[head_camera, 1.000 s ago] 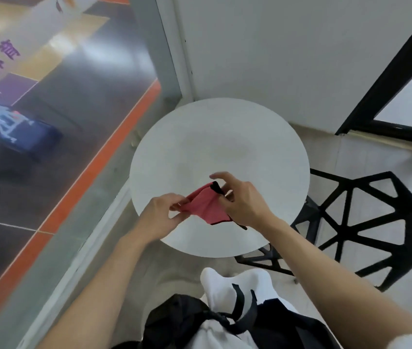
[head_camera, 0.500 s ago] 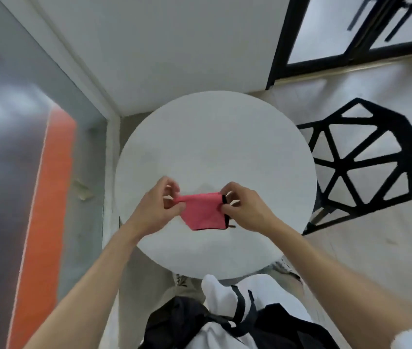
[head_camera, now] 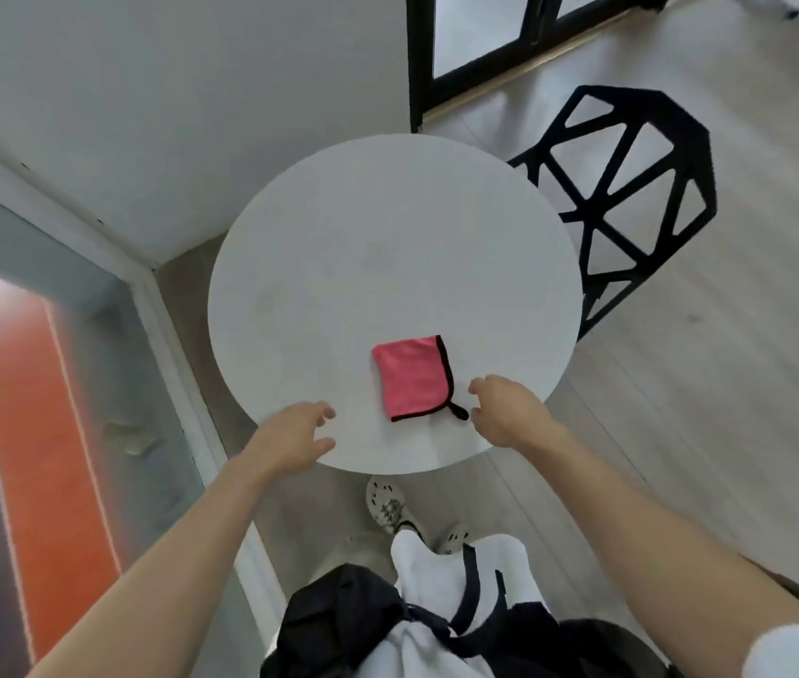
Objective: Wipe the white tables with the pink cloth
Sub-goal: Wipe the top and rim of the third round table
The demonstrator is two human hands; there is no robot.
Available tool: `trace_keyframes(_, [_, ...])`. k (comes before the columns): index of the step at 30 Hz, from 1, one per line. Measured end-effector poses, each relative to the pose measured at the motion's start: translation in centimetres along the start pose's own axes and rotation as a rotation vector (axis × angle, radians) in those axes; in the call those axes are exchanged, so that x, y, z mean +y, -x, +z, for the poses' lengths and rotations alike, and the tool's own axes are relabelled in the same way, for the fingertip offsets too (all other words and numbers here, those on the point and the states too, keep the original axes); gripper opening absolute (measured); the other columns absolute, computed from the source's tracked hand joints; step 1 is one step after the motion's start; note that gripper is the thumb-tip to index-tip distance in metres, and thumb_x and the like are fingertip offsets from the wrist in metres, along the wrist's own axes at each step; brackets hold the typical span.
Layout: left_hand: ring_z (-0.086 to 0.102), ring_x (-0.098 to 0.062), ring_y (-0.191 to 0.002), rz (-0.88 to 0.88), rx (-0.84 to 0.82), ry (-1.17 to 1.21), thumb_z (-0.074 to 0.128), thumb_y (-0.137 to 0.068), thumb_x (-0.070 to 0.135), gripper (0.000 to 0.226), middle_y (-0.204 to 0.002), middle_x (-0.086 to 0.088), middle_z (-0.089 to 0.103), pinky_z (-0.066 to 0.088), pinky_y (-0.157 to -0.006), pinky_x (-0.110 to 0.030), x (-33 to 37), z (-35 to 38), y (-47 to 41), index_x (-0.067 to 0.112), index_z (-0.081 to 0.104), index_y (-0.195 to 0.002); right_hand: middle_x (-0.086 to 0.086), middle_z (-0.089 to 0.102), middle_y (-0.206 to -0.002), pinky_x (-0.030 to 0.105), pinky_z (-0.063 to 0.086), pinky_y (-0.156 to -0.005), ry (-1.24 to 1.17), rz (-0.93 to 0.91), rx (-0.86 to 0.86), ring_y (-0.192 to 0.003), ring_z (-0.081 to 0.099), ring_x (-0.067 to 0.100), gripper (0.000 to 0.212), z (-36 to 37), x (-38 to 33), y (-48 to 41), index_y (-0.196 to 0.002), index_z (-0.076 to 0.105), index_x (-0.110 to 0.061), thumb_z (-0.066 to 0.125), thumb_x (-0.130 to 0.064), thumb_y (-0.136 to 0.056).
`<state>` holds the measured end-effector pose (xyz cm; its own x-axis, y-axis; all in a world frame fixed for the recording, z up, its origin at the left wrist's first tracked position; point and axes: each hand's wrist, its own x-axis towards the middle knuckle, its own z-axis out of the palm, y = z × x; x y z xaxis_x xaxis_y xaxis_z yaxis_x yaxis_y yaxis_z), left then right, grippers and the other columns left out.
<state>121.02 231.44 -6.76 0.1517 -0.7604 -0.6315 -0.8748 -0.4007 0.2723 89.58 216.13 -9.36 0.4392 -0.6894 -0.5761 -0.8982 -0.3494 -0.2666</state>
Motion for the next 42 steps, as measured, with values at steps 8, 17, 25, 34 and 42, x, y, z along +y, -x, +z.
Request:
trace_keyframes(8, [0.065, -0.018, -0.124, 0.072, -0.025, -0.278, 0.07, -0.1, 0.039, 0.051, -0.139, 0.007, 0.065, 0.054, -0.104, -0.042, -0.4, -1.9, 0.4, 0.032, 0.057, -0.148, 0.004, 0.056, -0.104, 0.041, 0.05, -0.076, -0.161, -0.117, 0.274, -0.096, 0.057, 0.026, 0.012, 4.8, -6.0, 1.5, -0.109, 0.061, -0.007, 0.053, -0.014, -0.103])
trace_keyframes(17, [0.044, -0.027, -0.146, 0.346, 0.032, -0.671, 0.085, -0.083, 0.054, 0.098, -0.163, -0.002, 0.037, 0.051, -0.109, -0.047, -2.7, -7.8, -9.0, 0.037, 0.033, -0.164, 0.009, 0.044, -0.17, 0.043, 0.033, -0.129, -0.037, -0.215, 0.588, -0.162, 0.034, 0.028, 0.051, 6.9, -7.5, -3.7, -0.161, 0.05, -0.012, 0.049, -0.017, -0.11])
trace_keyframes(25, [0.008, -0.037, -0.163, 0.616, 0.007, -0.996, 0.097, -0.063, 0.066, 0.152, -0.175, -0.011, 0.0, 0.04, -0.121, -0.055, -7.8, -13.9, -18.2, 0.041, -0.007, -0.17, 0.001, 0.012, -0.182, 0.049, 0.01, -0.137, -0.025, 0.293, 0.693, -0.169, 0.003, 0.018, 0.06, 12.4, -14.9, -9.0, -0.174, 0.018, -0.023, 0.023, -0.037, -0.116])
trace_keyframes(34, [0.01, -0.041, -0.161, 0.741, 0.008, -1.0, 0.101, -0.059, 0.061, 0.163, -0.173, -0.016, -0.001, 0.051, -0.111, -0.053, -9.4, -13.2, -19.1, 0.036, -0.017, -0.168, 0.02, 0.008, -0.18, 0.055, 0.009, -0.135, -0.057, 0.527, 0.636, -0.169, 0.004, 0.034, 0.07, 12.6, -25.9, -13.0, -0.172, 0.013, -0.003, 0.027, -0.041, -0.115])
trace_keyframes(42, [0.022, -0.038, -0.151, 0.744, 0.037, -1.002, 0.104, -0.053, 0.059, 0.163, -0.166, -0.013, 0.01, 0.056, -0.097, -0.052, -9.1, -13.0, -19.0, 0.038, -0.009, -0.168, 0.019, -0.002, -0.181, 0.051, 0.001, -0.137, -0.111, 0.497, 0.619, -0.169, -0.006, 0.03, 0.08, 11.8, -26.9, -13.5, -0.172, 0.007, -0.004, 0.02, -0.055, -0.112])
